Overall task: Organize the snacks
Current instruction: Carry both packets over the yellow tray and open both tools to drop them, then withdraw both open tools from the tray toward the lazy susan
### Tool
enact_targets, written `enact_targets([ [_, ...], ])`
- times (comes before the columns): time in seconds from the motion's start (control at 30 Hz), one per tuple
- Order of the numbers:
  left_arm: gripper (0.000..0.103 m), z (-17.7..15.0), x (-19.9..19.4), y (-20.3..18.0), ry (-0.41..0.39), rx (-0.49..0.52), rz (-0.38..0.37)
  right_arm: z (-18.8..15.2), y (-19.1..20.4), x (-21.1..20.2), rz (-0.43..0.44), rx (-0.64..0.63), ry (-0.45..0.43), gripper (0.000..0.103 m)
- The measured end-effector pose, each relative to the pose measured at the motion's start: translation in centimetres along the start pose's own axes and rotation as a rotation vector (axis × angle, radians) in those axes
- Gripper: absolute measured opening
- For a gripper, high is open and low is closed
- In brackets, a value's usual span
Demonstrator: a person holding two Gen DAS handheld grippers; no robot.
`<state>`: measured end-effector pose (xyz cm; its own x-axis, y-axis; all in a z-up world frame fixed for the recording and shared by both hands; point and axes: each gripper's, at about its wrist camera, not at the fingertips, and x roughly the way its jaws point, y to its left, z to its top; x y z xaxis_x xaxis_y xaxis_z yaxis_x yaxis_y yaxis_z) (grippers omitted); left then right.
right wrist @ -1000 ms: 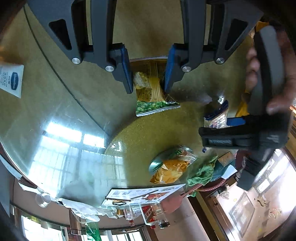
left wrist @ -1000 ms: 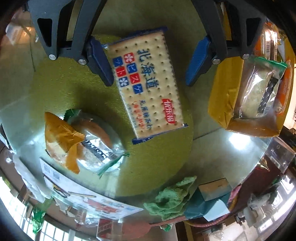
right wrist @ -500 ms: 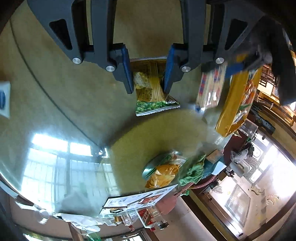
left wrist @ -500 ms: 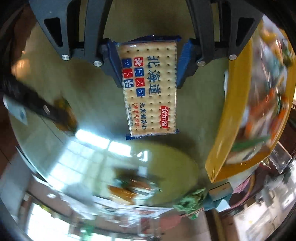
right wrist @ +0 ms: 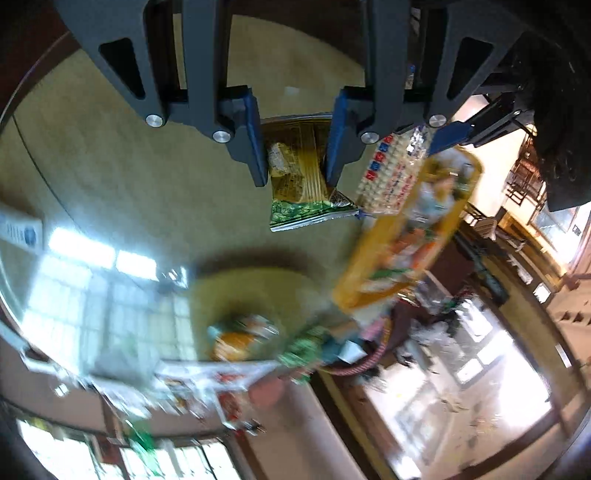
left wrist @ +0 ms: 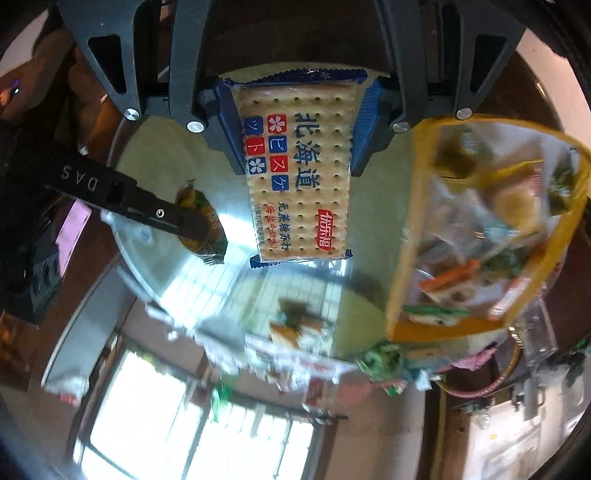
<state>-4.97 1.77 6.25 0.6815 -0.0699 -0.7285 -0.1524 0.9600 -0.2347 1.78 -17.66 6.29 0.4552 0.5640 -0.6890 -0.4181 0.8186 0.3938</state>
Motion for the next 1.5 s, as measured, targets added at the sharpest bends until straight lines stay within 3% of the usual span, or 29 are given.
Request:
enact_targets([
  [0.13, 0.055, 0.2, -3.5, 3.3, -0.08, -0.063, 0.029, 0.8, 4.2, 0.6, 0.064, -0.051, -0.009, 0.033],
  [0.27, 0.055, 0.4, -5.5, 7.5, -0.144, -0.13, 0.124, 1.2, 8.1, 3.1, 0.088, -0.118, 0.037, 0.033],
  [0.4, 0.055, 1.0, -4.9, 12.0, -0.15, -0.204, 0.226, 1.7, 11.4, 6.3, 0.129, -0.172, 0.091, 0.033],
  [0.6, 0.055, 0.9, -3.4, 15.6, -0.121, -0.273, 0.247, 1.8, 15.3, 11.2, 0.125, -0.243, 0.161, 0.033],
  [0.87, 0.055, 0.1, -2.4, 17.0, -0.087, -0.289, 0.264, 1.3, 16.5, 15.0, 0.101, -0.275, 0.218, 0.033],
  [1.07, 0.057, 0.1, -1.2, 17.7, -0.036, -0.31, 0.266, 1.0, 15.9, 15.6, 0.101, -0.257, 0.218, 0.035],
  [1.1, 0.06, 0.1, -1.3, 17.4, -0.04, -0.298, 0.279, 1.0, 15.8, 15.5, 0.109, -0.251, 0.218, 0.037],
  [1.2, 0.079, 0.1, -2.2, 16.0, -0.09, -0.258, 0.337, 1.2, 15.6, 14.4, 0.128, -0.234, 0.187, 0.058],
  [1.27, 0.08, 0.2, -2.8, 14.9, -0.127, -0.223, 0.38, 1.3, 15.2, 13.1, 0.126, -0.218, 0.149, 0.066],
  [1.5, 0.08, 0.8, -3.9, 12.1, -0.166, -0.174, 0.39, 1.7, 13.0, 9.0, 0.173, -0.174, 0.069, 0.072],
])
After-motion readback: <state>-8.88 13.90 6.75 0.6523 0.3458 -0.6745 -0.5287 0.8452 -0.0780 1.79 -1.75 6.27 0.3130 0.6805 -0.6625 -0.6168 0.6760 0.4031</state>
